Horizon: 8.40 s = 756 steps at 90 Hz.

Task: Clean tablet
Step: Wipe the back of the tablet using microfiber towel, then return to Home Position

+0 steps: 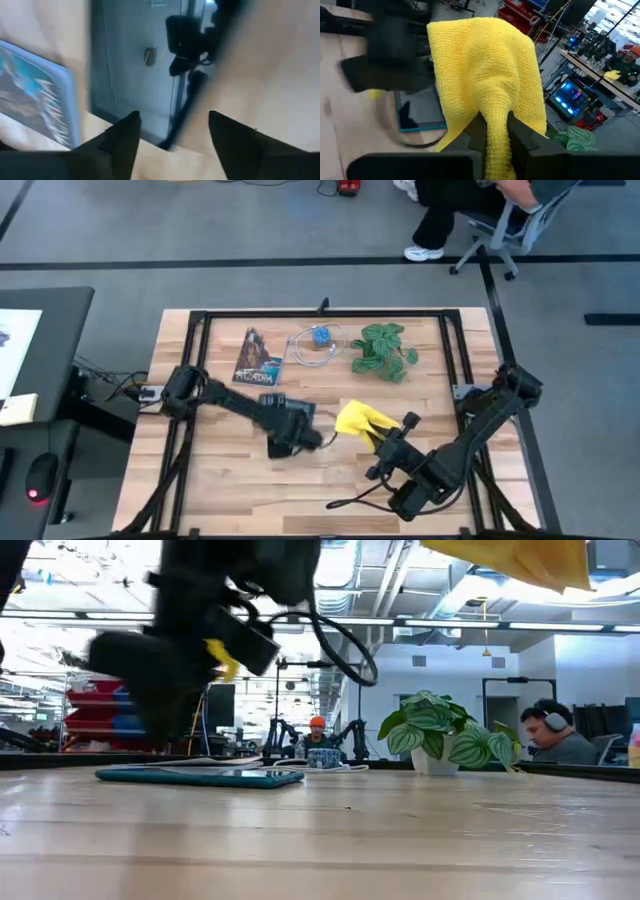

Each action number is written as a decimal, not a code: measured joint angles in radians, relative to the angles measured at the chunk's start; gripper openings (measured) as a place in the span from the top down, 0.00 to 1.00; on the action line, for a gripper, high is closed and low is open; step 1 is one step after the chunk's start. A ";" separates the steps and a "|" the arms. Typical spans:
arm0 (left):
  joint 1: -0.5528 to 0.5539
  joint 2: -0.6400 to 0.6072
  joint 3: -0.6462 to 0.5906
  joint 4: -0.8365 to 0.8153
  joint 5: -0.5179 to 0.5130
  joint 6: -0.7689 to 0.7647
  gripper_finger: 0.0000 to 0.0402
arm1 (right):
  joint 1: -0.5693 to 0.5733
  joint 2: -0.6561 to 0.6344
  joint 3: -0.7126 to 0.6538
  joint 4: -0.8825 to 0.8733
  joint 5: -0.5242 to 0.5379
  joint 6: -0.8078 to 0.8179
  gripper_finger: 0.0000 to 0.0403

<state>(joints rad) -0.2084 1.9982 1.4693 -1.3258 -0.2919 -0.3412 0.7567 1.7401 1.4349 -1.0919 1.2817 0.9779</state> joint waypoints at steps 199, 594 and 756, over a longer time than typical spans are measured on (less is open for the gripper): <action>-0.131 -0.238 -0.343 0.426 0.190 -0.500 0.99 | -0.236 -0.002 -0.112 0.159 -0.300 -0.390 0.94; 0.378 -1.843 -1.445 1.340 0.208 0.094 1.00 | -0.940 -1.640 -1.428 1.133 -1.110 -0.689 0.50; 0.262 -1.994 -1.461 1.339 0.269 0.333 1.00 | -0.940 -1.641 -1.429 1.136 -1.109 -0.690 0.50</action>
<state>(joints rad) 0.0536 0.0044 0.0086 0.0131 -0.0226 -0.0081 -0.1837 0.0994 0.0063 0.0444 0.1722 0.2882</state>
